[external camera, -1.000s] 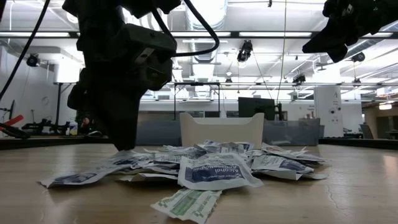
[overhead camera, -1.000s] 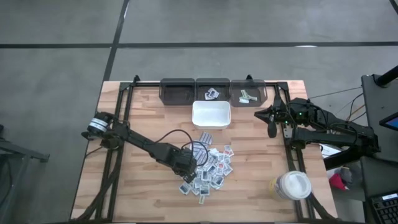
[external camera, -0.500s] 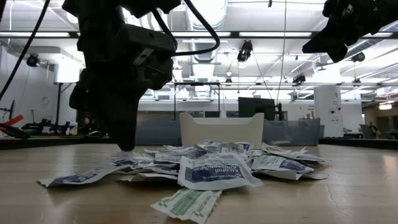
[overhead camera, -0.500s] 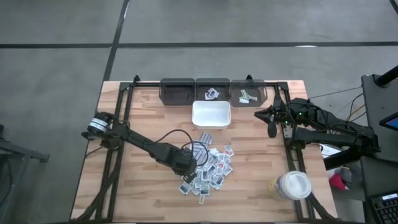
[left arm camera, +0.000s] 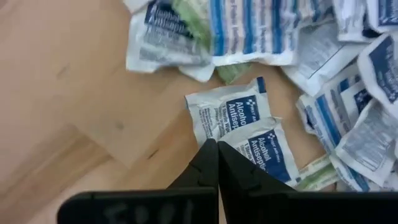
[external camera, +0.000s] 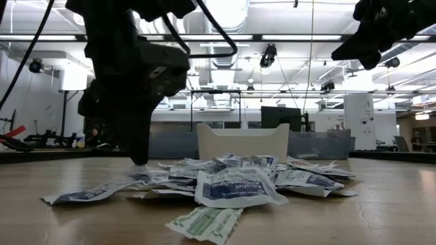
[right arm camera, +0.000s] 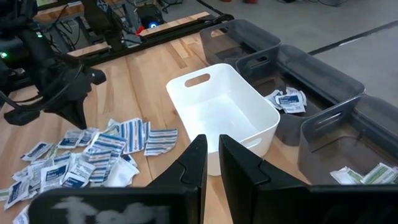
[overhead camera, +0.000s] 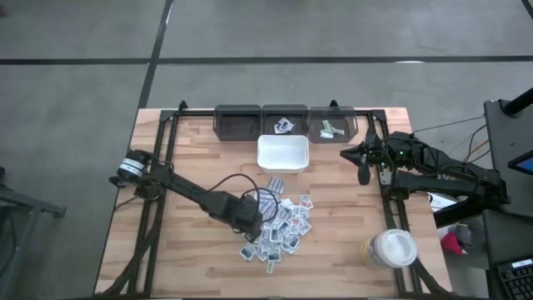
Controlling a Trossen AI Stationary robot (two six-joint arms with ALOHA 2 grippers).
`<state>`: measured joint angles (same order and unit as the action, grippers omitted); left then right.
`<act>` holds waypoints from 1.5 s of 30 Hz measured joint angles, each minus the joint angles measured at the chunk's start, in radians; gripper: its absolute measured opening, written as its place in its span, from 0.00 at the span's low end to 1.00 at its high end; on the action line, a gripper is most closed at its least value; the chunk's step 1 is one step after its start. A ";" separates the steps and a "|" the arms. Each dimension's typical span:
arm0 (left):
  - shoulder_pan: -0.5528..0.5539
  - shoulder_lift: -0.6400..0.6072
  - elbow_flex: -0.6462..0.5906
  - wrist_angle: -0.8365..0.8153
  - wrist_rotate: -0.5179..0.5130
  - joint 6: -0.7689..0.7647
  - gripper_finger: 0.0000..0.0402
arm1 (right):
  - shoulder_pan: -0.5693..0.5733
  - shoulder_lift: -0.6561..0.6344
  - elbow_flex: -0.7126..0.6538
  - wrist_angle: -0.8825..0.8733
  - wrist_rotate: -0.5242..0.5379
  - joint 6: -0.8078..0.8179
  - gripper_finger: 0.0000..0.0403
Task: Pick & Place First Aid Supplies
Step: Put the blue alcohol pad into the middle gray bin
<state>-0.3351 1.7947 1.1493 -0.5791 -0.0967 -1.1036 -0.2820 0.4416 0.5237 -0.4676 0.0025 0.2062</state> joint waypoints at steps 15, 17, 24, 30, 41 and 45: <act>0.002 -0.002 0.042 -0.033 -0.085 0.135 0.00 | 0.000 0.000 -0.012 0.000 0.000 0.000 0.10; 0.002 -0.008 0.042 -0.033 -0.085 0.140 0.00 | 0.000 0.000 -0.012 0.000 0.000 0.000 0.10; 0.002 -0.054 0.052 -0.032 -0.084 0.182 0.00 | 0.000 0.000 -0.012 0.000 0.000 0.000 0.10; 0.002 -0.099 0.057 -0.031 -0.076 0.215 0.00 | 0.000 0.000 -0.012 0.001 0.000 0.000 0.10; 0.002 -0.109 0.048 -0.016 -0.070 0.171 0.00 | 0.000 0.000 -0.012 0.001 0.000 0.000 0.10; 0.003 -0.109 0.035 -0.009 -0.069 0.145 0.06 | 0.000 0.000 -0.012 0.001 0.000 0.000 0.10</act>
<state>-0.3325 1.6859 1.1844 -0.5878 -0.1660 -0.9590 -0.2817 0.4416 0.5121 -0.4671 0.0029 0.2062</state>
